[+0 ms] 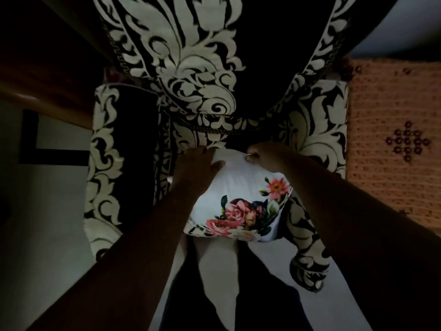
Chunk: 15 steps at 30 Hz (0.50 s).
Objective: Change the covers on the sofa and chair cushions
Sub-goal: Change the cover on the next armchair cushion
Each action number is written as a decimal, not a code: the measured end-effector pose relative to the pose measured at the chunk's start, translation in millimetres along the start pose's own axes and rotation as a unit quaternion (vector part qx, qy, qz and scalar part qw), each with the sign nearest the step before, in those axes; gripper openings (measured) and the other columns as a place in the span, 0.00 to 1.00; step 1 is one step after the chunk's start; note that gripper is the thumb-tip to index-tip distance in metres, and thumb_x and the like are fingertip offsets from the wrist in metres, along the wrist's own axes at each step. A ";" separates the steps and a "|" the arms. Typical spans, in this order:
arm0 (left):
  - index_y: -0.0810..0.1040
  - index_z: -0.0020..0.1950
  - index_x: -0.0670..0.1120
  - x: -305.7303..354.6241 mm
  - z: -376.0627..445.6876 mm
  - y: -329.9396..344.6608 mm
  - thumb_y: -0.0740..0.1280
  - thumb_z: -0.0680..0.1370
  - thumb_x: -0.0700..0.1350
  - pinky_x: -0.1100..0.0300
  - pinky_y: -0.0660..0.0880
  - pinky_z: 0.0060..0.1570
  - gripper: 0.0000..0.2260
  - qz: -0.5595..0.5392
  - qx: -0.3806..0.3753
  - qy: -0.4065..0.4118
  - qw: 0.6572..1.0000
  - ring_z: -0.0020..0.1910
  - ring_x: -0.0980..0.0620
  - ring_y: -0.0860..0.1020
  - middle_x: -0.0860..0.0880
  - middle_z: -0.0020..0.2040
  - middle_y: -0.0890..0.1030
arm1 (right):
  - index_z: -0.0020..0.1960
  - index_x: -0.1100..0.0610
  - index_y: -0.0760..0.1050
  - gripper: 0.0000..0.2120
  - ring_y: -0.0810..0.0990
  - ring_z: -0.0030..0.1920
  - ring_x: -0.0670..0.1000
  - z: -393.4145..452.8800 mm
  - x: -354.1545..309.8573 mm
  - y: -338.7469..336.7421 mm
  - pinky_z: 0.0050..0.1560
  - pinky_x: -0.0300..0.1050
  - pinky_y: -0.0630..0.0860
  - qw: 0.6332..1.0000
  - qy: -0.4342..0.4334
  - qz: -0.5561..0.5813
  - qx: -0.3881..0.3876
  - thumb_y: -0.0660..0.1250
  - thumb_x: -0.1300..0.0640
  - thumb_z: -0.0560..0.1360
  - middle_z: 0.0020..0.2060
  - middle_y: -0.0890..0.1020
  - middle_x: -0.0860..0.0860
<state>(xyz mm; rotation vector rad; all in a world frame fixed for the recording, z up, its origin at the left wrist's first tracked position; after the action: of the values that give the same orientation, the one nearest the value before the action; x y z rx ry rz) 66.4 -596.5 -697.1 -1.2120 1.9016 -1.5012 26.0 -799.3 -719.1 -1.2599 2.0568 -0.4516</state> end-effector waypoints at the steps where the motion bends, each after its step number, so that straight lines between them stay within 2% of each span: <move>1: 0.75 0.71 0.46 3.0 12.7 4.8 0.54 0.82 0.62 0.43 0.71 0.62 0.27 0.025 0.013 -0.002 1.000 0.63 0.38 0.76 0.42 0.65 0.78 | 0.63 0.53 0.77 0.16 0.78 0.59 0.60 14.3 7.8 0.8 0.59 0.52 0.74 0.999 0.020 -0.027 0.019 0.59 0.45 0.84 0.58 0.80 0.57; 4: 0.70 0.76 0.47 6.3 48.8 24.6 0.51 0.85 0.58 0.40 0.61 0.73 0.24 0.077 0.024 0.002 0.997 0.72 0.42 0.71 0.44 0.72 0.75 | 0.68 0.50 0.74 0.16 0.75 0.65 0.63 42.3 24.2 4.6 0.67 0.62 0.71 0.986 0.095 -0.114 0.076 0.56 0.47 0.84 0.65 0.77 0.58; 7: 0.59 0.82 0.47 9.5 56.8 47.8 0.50 0.86 0.58 0.34 0.46 0.77 0.27 0.089 0.041 0.000 0.995 0.81 0.43 0.55 0.44 0.81 0.60 | 0.74 0.50 0.68 0.21 0.66 0.74 0.62 35.5 28.7 19.2 0.74 0.69 0.58 0.969 0.097 -0.078 0.211 0.55 0.45 0.84 0.73 0.72 0.57; 10: 0.54 0.83 0.46 34.3 18.8 75.3 0.49 0.85 0.60 0.33 0.50 0.76 0.30 -0.001 0.065 0.020 0.998 0.82 0.43 0.50 0.43 0.83 0.53 | 0.81 0.46 0.57 0.27 0.52 0.80 0.62 -5.7 19.1 65.9 0.75 0.70 0.51 0.952 0.057 -0.016 0.301 0.53 0.41 0.84 0.81 0.58 0.55; 12: 0.50 0.84 0.47 41.9 -11.4 102.9 0.50 0.85 0.62 0.31 0.52 0.75 0.32 -0.045 0.036 0.006 0.998 0.83 0.44 0.48 0.44 0.84 0.50 | 0.82 0.43 0.50 0.30 0.44 0.81 0.62 -26.0 20.4 113.7 0.75 0.72 0.52 0.958 0.071 0.017 0.276 0.50 0.37 0.83 0.82 0.51 0.54; 15: 0.50 0.84 0.47 40.4 -20.8 135.8 0.50 0.83 0.63 0.27 0.53 0.71 0.33 -0.012 0.019 0.003 1.000 0.83 0.43 0.48 0.44 0.84 0.48 | 0.82 0.43 0.45 0.33 0.37 0.80 0.63 -24.1 34.9 159.2 0.74 0.71 0.56 0.964 0.088 0.048 0.244 0.46 0.33 0.81 0.82 0.43 0.53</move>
<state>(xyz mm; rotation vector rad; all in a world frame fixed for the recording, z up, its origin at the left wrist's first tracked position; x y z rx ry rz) -20.7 -614.1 -809.4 -1.2183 1.8600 -1.5489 -104.4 -756.0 -810.1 -0.8431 1.9685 -0.9855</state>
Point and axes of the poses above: each hand's wrist, its own z-axis towards the middle knuckle, its own y-axis out of the palm, x = y × z, the point moved 6 cm from there along z, towards the middle knuckle
